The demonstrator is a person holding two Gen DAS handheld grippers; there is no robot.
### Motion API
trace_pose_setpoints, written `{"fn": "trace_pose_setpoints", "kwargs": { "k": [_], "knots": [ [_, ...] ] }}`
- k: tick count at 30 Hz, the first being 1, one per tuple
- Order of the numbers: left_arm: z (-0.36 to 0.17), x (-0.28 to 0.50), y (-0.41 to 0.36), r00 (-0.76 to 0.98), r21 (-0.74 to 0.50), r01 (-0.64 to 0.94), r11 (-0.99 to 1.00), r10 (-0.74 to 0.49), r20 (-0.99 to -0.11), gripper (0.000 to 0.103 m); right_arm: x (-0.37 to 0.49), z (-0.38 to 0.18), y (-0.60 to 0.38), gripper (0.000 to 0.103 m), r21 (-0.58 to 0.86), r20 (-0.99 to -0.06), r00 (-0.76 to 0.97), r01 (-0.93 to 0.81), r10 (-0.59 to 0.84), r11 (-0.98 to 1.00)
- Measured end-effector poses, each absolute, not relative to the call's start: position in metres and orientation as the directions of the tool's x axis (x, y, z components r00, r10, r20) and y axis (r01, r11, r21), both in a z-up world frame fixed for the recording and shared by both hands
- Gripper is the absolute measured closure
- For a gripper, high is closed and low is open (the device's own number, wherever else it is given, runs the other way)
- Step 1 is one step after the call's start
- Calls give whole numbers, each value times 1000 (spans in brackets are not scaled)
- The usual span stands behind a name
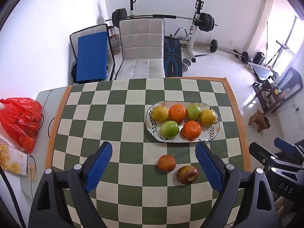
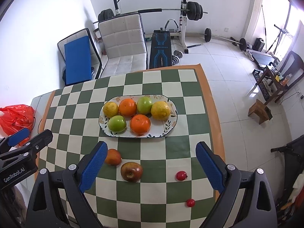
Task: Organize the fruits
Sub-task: 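Lift both open tools away from the plate, then grasp the brown fruit with the left tool while the right grasps the red apple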
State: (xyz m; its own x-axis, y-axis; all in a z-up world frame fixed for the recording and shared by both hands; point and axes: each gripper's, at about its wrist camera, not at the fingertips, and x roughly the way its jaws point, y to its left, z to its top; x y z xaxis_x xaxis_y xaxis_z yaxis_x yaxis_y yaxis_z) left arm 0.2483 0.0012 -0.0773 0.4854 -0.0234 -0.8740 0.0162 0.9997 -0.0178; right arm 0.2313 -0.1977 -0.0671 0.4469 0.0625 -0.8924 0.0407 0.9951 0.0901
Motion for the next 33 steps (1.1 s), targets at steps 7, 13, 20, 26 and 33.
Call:
{"fn": "trace_pose_setpoints", "kwargs": {
  "k": [7, 13, 20, 26, 33],
  "knots": [
    [-86, 252, -3, 477, -16, 23, 1000, -26, -879, 13, 228, -69, -201, 7, 110, -893, 443, 58, 73, 992],
    [-107, 261, -4, 447, 39, 21, 999, 25, -894, 1, 233, -83, -201, 7, 133, -905, 415, 69, 93, 989],
    [-167, 272, 22, 305, 146, -53, 988, 155, -939, 1, 247, -156, -190, 7, 184, -950, 267, 70, 160, 980],
    [-216, 275, 42, 162, 162, -83, 983, 174, -971, 1, 254, -253, -164, 7, 235, -971, 69, 62, 231, 970],
    [-248, 284, 38, 74, 121, -85, 989, 127, -989, 1, 253, -331, -137, 28, 284, -955, -71, 75, 290, 956]
  ]
}}
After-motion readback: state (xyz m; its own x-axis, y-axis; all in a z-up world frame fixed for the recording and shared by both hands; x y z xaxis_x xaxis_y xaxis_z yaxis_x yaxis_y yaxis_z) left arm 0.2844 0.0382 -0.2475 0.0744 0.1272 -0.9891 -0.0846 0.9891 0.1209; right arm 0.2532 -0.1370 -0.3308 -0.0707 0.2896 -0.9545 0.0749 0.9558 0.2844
